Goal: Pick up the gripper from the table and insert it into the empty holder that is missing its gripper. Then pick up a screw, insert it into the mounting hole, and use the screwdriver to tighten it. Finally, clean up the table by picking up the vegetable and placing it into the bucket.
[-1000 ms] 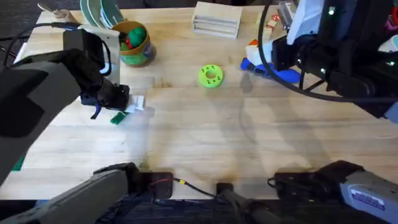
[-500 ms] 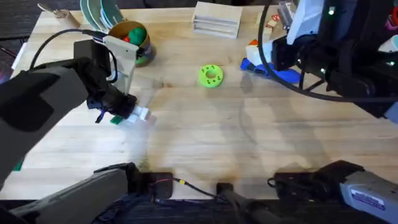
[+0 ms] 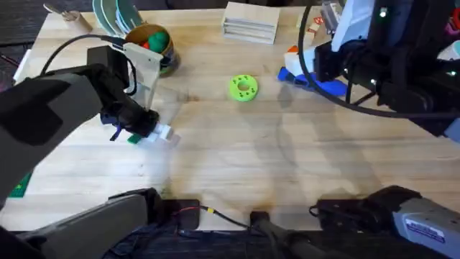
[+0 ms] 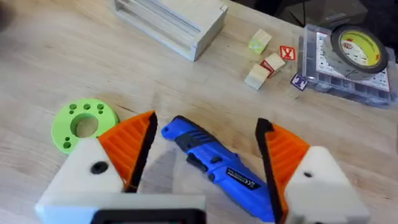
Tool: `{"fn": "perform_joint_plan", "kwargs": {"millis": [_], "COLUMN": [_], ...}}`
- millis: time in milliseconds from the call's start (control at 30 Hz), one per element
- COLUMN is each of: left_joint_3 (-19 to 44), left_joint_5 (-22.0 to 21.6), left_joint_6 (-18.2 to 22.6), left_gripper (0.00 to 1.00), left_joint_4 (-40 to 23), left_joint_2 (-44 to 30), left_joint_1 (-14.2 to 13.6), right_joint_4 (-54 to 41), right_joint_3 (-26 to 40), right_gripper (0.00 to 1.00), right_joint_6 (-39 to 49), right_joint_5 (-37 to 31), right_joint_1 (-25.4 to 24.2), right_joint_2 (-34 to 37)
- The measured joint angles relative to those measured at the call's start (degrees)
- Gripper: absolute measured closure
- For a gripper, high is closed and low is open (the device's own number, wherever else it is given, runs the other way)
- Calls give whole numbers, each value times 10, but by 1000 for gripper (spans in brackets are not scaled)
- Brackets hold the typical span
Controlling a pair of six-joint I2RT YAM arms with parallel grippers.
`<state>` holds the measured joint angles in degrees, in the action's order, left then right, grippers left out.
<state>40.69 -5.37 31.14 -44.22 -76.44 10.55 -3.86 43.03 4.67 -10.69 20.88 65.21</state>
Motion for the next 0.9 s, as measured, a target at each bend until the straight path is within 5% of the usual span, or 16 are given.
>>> {"fn": "perform_joint_plan", "kwargs": {"millis": [133, 333, 633, 900], "left_joint_3": [0, 0, 12, 134], "left_joint_5": [15, 18, 11, 14], "left_joint_6": [5, 10, 9, -50], "left_gripper": [520, 956, 981, 981], "left_joint_4": [-7, -12, -1, 52], "left_joint_2": [-2, -3, 36, 72], "left_joint_1": [-3, -3, -4, -4], "right_joint_4": [0, 1, 1, 1], "right_joint_3": [0, 0, 0, 0], "right_gripper": [10, 10, 11, 11], "right_joint_6": [0, 0, 0, 0], "right_joint_5": [0, 0, 0, 0], "right_joint_1": [0, 0, 0, 0], "right_joint_2": [0, 2, 16, 16]}}
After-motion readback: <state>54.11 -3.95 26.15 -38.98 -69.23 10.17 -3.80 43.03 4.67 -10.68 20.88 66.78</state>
